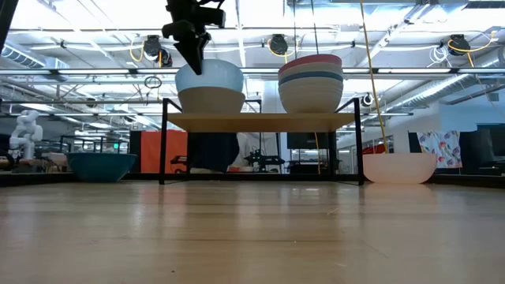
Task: Place and stack bowls onto a shelf
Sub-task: Stack the light blue bowl on top of the gray bowl on the shelf, then stack the light pink bowl on top of the light blue bowl on the shelf
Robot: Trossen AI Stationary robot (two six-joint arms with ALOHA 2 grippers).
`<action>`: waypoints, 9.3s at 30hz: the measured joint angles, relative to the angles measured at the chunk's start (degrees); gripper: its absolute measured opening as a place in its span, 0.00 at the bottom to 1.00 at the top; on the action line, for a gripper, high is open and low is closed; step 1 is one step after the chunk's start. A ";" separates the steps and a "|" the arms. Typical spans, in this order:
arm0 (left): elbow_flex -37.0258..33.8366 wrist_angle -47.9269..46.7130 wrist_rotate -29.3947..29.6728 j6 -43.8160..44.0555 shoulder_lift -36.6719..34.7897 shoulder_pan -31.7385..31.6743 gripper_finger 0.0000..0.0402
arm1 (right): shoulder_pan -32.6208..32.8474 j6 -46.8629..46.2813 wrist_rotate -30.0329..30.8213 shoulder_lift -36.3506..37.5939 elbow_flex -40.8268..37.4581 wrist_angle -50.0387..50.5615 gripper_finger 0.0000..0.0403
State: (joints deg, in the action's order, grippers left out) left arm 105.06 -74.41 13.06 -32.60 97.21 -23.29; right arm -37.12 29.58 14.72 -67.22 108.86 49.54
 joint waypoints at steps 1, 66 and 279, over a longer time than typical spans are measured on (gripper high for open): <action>0.00 0.00 0.00 0.01 0.00 0.37 0.21 | 0.00 0.00 0.00 0.01 0.00 0.00 0.35; 22.77 -10.73 -1.01 10.76 -0.25 0.77 0.21 | 0.00 -14.06 3.23 0.02 -0.02 21.37 0.35; 24.74 -12.37 1.36 16.96 -8.39 -4.81 0.21 | -10.84 -24.96 -11.56 19.48 -65.30 2.79 0.00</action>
State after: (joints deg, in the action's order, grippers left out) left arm 129.80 -86.78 14.41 -15.64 88.82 -28.10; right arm -47.97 4.62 3.16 -47.74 43.56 52.33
